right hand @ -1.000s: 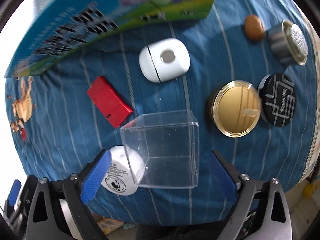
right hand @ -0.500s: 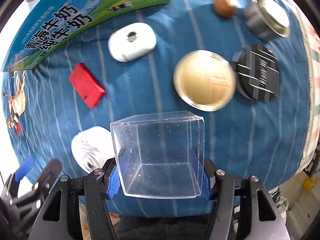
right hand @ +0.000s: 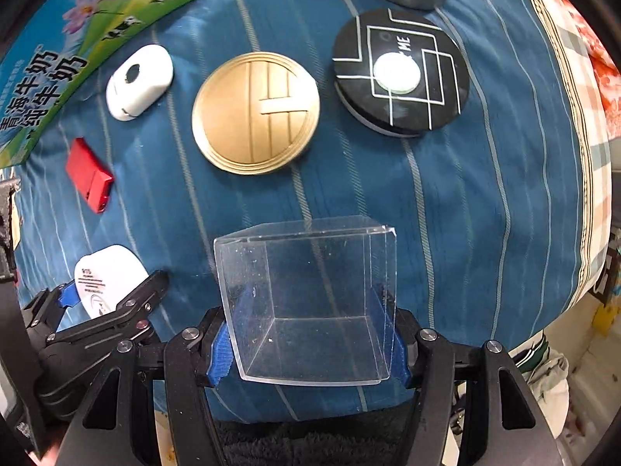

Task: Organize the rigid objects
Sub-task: 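Carry the cube and jar with both tools over the blue box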

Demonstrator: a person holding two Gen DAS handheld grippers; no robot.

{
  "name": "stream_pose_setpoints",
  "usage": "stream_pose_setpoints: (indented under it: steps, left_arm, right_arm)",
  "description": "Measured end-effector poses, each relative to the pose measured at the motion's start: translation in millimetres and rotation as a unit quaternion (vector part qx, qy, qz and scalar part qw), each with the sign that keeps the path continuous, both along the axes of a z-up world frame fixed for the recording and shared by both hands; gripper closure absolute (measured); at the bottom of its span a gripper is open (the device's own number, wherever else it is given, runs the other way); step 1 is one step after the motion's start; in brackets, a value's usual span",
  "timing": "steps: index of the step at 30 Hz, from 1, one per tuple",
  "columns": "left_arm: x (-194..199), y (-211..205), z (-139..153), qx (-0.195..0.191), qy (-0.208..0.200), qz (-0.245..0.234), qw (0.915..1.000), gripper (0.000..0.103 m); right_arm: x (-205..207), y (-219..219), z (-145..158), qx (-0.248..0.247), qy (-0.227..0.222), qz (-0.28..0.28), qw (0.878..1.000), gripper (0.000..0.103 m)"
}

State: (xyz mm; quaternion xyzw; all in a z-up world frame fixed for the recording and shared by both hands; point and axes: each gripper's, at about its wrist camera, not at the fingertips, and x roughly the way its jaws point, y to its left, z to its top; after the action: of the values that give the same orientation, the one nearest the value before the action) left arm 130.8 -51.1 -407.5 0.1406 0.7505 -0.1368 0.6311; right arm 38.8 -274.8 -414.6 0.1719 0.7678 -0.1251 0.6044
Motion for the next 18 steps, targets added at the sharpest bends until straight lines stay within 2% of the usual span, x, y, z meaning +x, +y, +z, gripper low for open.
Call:
stream_pose_setpoints:
  steps: [2,5,9,10,13,18]
  left_arm:
    - [-4,-5,3,0.002,-0.011,0.000,0.9999,0.038]
    - [-11,-1,17,-0.007,-0.013,0.003,0.9999,0.038]
    - [-14,19,35,-0.019,-0.030,0.019,0.9992,0.038]
    - [-16,24,39,-0.021,-0.032,0.021,0.9990,0.038]
    - [-20,34,53,-0.028,-0.042,0.030,0.9983,0.038]
    - [-21,45,58,-0.035,-0.066,0.045,0.9962,0.038]
  right_arm:
    - [-1,3,0,-0.003,-0.001,0.002,1.000,0.038]
    - [-5,5,5,-0.006,-0.001,0.003,1.000,0.038]
    - [13,33,-2,-0.008,-0.006,0.011,1.000,0.038]
    - [16,52,-9,-0.009,-0.008,0.015,1.000,0.038]
    - [22,62,1,-0.011,-0.018,0.027,0.999,0.038]
    - [32,87,24,-0.009,-0.032,0.043,0.999,0.038]
